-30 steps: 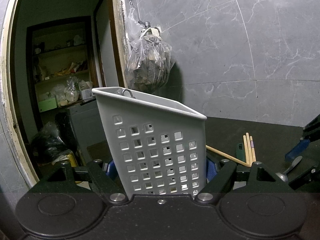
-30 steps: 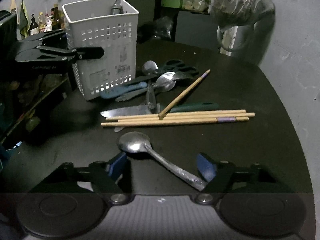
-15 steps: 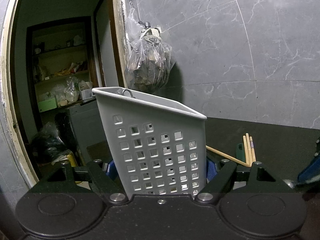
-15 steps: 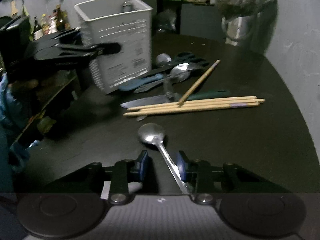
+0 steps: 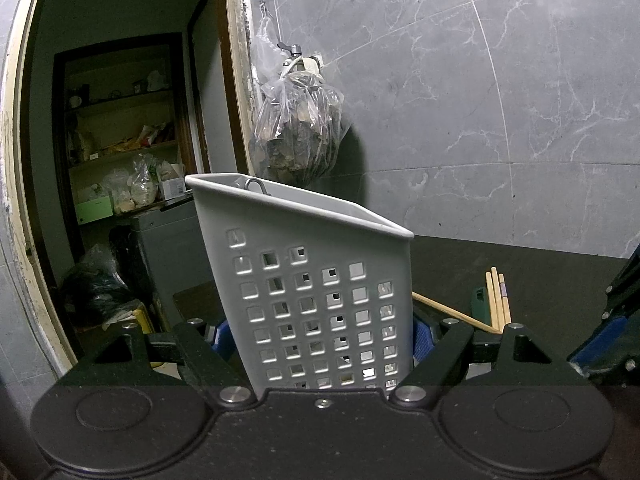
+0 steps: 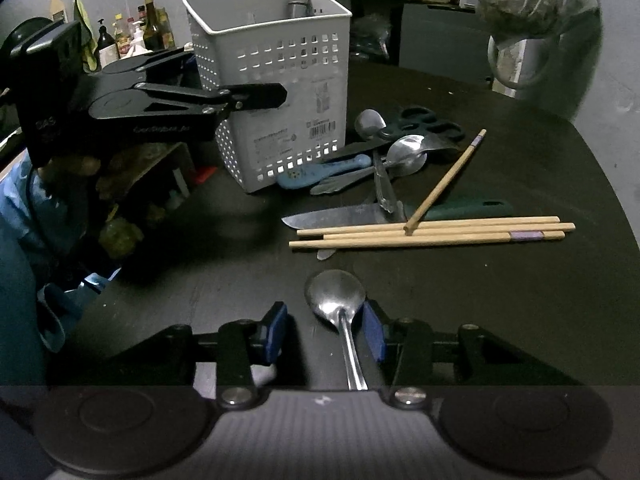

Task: Organize utensils
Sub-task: 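Grasp the metal spoon by its handle with the right tool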

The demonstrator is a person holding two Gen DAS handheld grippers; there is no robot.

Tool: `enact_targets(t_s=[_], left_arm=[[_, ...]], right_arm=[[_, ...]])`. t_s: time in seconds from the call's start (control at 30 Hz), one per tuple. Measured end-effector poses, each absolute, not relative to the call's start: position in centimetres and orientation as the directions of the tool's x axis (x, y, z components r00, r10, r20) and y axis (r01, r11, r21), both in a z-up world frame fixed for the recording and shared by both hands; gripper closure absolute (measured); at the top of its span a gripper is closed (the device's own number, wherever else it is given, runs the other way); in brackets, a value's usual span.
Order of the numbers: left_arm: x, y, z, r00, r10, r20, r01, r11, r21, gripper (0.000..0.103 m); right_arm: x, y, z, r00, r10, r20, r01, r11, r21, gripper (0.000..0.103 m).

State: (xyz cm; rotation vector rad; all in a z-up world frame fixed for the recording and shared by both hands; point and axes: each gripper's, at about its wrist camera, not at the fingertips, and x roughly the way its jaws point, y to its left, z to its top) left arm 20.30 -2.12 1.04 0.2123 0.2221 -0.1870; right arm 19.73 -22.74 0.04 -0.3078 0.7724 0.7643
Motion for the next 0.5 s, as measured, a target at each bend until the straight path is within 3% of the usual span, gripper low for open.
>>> enact_targets(t_s=[0.07, 0.17, 0.3, 0.5], left_arm=[[20.3, -2.12, 1.02, 0.958, -0.16, -0.237, 0.207, 0.96, 0.187, 0.022], [20.3, -2.12, 1.01, 0.958, -0.16, -0.237, 0.207, 0.96, 0.187, 0.022], [20.3, -2.12, 0.99, 0.958, -0.159, -0.237, 0.206, 0.961, 0.187, 0.022], [20.28, -2.09, 0.97, 0.958, -0.16, -0.237, 0.206, 0.96, 0.187, 0.022]], right_arm=[[19.81, -22.74, 0.08, 0.477, 0.499, -0.723, -0.712, 0.702, 0.015, 0.069], [19.88, -22.91, 0.03, 0.479, 0.502, -0.72, -0.704, 0.71, 0.027, 0.072], [19.82, -22.97, 0.07, 0.501, 0.48, -0.72, -0.68, 0.733, 0.015, 0.094], [19.81, -22.88, 0.18, 0.516, 0.463, -0.72, -0.651, 0.758, 0.021, 0.098]])
